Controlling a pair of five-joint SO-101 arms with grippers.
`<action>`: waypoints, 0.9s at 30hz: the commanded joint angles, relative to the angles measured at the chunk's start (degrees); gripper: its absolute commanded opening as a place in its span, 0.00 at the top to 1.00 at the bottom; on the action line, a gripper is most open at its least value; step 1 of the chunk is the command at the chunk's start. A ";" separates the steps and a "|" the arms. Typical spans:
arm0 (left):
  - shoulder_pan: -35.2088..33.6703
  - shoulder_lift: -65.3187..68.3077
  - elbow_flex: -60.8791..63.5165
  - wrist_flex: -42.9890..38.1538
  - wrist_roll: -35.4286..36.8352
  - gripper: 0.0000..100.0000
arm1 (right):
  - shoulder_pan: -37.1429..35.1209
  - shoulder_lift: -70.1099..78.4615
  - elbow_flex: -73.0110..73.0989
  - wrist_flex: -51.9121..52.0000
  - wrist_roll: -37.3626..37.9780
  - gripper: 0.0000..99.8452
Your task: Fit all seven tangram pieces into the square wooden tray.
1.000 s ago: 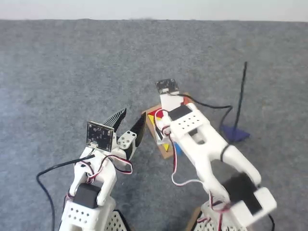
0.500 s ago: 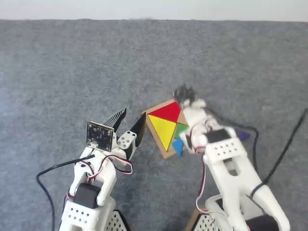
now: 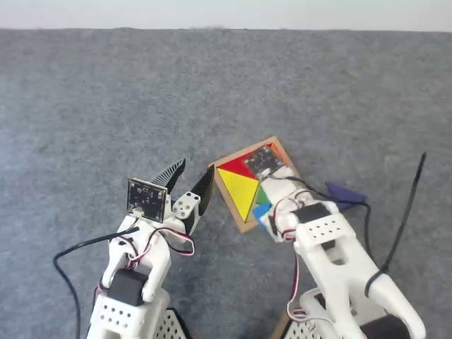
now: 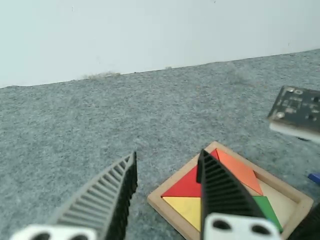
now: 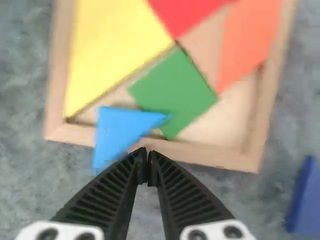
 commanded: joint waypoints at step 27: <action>0.09 -1.14 -0.48 -0.62 -0.53 0.80 | -8.31 -2.42 -1.23 -1.63 -2.20 0.99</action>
